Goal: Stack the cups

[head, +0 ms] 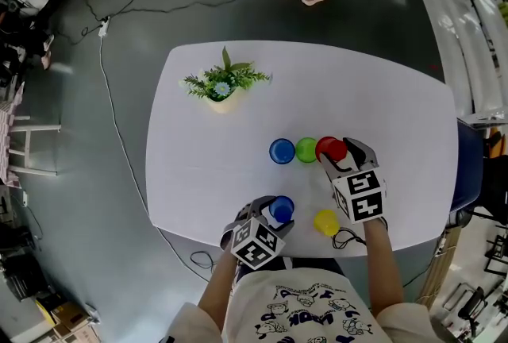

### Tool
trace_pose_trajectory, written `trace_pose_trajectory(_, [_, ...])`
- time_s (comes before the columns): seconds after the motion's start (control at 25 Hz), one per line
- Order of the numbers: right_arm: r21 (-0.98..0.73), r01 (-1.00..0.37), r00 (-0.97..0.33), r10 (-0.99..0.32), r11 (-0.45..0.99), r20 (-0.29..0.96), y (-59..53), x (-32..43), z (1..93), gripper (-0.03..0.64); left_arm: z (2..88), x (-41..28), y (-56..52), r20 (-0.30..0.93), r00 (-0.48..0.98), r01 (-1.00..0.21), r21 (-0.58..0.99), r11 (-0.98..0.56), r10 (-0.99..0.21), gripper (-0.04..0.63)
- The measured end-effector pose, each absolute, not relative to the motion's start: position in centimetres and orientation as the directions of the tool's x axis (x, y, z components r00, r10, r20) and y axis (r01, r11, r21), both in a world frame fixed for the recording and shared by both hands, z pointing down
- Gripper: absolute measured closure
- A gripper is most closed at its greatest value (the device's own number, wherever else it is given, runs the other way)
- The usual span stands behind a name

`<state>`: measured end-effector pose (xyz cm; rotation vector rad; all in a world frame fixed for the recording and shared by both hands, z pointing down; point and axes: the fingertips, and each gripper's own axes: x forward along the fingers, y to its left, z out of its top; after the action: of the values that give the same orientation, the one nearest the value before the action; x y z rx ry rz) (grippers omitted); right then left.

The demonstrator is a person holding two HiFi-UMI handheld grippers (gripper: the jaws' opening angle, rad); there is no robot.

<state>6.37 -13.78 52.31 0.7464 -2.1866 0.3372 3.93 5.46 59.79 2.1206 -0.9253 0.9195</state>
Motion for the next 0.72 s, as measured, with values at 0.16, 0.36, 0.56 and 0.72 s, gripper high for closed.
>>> trace_pose_trajectory(0.16, [-0.015,-0.639,-0.541,-0.435,0.769,0.72,-13.6,6.9,51.1,0.328,60.2,4.2,5.7,0.8,0.502,-0.787,0.264,-0.558,-0.33,0.284])
trace_pose_trajectory(0.36, [-0.024,-0.677,-0.526,-0.461,0.736,0.714,-12.7,9.0,50.6,0.325,59.7,4.5,5.3,0.779,0.53,-0.783,0.297,-0.547,-0.336,0.35])
trace_pose_trajectory(0.56, [-0.036,-0.714,-0.499,-0.472,0.699,0.727,-11.0,12.0,50.7,0.325,56.9,4.1,3.5,0.74,0.541,-0.792,0.289,-0.538,-0.398,0.351])
trace_pose_trajectory(0.72, [-0.054,-0.744,-0.472,-0.466,0.666,0.749,-9.0,14.7,50.9,0.325,53.5,2.7,0.8,0.719,0.511,-0.823,0.251,-0.509,-0.471,0.351])
